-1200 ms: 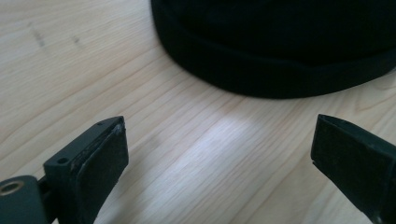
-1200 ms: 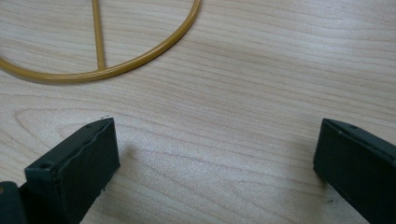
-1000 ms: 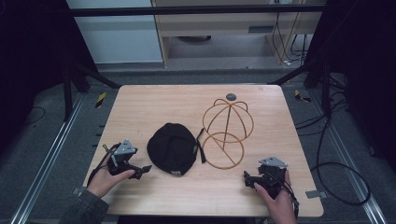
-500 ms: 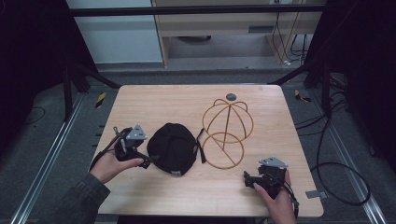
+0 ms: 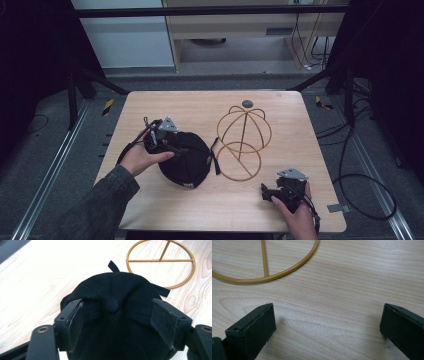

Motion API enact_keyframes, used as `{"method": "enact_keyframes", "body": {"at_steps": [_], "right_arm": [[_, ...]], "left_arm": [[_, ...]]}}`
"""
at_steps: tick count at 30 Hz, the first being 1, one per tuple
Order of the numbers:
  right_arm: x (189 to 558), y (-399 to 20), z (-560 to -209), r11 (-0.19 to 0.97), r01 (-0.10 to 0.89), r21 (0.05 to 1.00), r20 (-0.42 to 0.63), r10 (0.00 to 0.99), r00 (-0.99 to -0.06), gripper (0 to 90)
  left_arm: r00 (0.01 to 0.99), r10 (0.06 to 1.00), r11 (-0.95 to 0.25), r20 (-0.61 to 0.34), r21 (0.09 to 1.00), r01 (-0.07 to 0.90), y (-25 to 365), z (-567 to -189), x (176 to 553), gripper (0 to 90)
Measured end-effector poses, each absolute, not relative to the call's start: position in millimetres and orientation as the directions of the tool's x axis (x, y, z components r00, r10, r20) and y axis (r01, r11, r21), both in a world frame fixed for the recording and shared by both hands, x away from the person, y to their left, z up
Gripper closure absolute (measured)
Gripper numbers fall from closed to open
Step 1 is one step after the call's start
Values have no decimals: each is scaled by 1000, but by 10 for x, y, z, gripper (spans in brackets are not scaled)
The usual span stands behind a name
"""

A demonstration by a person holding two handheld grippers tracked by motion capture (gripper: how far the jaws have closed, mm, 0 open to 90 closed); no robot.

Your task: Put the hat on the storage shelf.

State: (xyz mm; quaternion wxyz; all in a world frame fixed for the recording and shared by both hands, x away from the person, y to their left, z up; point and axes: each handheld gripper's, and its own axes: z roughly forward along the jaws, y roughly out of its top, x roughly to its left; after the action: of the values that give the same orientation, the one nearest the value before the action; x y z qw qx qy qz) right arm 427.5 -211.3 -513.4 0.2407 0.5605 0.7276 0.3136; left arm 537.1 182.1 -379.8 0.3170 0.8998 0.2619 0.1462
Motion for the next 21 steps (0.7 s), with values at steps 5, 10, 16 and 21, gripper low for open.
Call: {"method": "enact_keyframes", "body": {"at_steps": [5, 10, 16, 21], "right_arm": [[4275, -2113, -5134, 175, 665, 726, 1, 967, -256, 4], [4274, -2113, -5134, 175, 664, 726, 1, 967, -256, 4], [4273, -2113, -5134, 175, 665, 726, 1, 967, -257, 4], [4273, -2113, -5134, 175, 665, 726, 1, 967, -257, 4]], "left_arm": [[822, 561, -672, 94, 632, 386, 1755, -3820, 5425, 367], [821, 561, -692, 103, 604, 397, 1729, -3854, 5462, 448], [811, 578, -675, 91, 612, 413, 1718, -3893, 5477, 522], [813, 575, -683, 90, 599, 417, 1704, -3918, 5482, 553]]}}
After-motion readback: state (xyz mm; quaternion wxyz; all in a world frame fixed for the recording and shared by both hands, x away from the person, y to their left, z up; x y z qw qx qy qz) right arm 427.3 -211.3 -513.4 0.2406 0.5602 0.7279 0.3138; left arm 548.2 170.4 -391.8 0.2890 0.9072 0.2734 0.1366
